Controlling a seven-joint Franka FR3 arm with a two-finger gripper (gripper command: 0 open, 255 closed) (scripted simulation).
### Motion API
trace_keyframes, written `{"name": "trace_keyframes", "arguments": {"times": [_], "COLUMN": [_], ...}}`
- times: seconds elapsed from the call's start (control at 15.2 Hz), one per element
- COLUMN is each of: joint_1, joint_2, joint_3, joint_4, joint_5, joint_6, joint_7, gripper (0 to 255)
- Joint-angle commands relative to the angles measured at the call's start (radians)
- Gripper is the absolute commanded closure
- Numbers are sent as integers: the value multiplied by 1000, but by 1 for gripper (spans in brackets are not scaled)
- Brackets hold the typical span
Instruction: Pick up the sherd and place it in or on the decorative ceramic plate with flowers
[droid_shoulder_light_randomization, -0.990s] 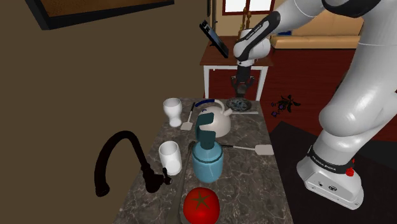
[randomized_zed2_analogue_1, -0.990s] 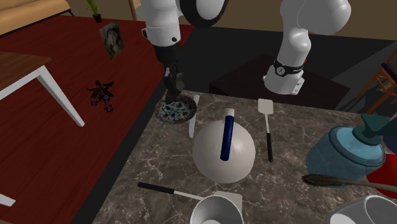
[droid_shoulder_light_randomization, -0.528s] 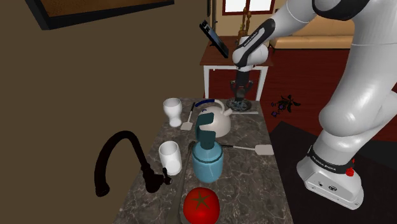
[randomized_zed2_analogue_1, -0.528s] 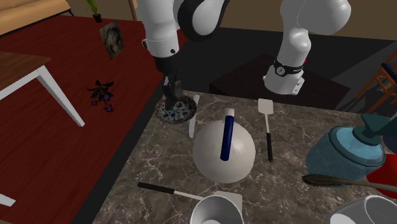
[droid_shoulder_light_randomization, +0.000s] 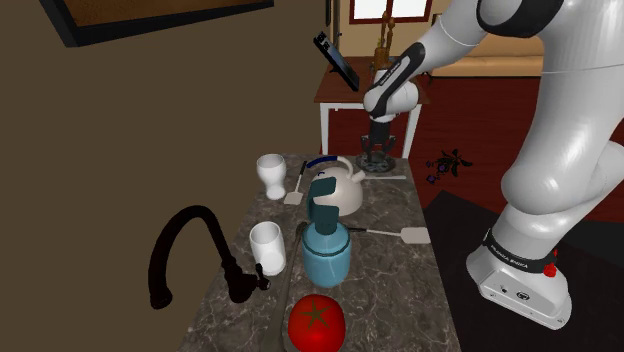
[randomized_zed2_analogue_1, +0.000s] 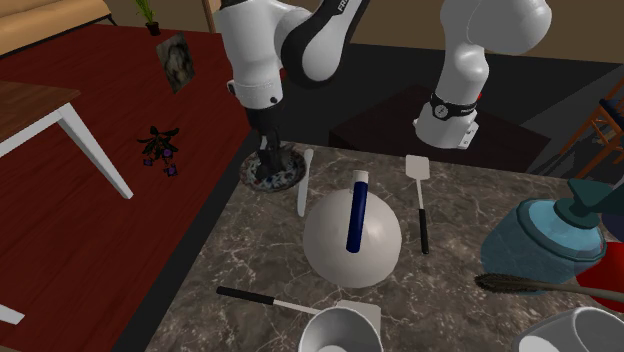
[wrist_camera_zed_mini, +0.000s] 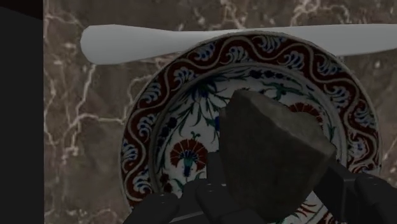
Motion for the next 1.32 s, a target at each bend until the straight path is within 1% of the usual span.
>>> {"name": "trace_keyframes", "arguments": {"times": [0.0, 0.33, 0.4, 0.73, 0.99, 1.25], "joint_1": [-1, -1, -1, -1, -4, -4], "joint_2": [4, 4, 4, 4, -88, -88], "joint_3": [0, 0, 0, 0, -3, -3], "joint_4": [0, 0, 0, 0, 22, 22], "joint_5": [0, 0, 0, 0, -4, -4], "joint_6": [4, 4, 5, 4, -110, -110], "joint_7": [-1, -1, -1, -1, 2, 2], "gripper": [255, 255, 0, 0, 0, 0]}}
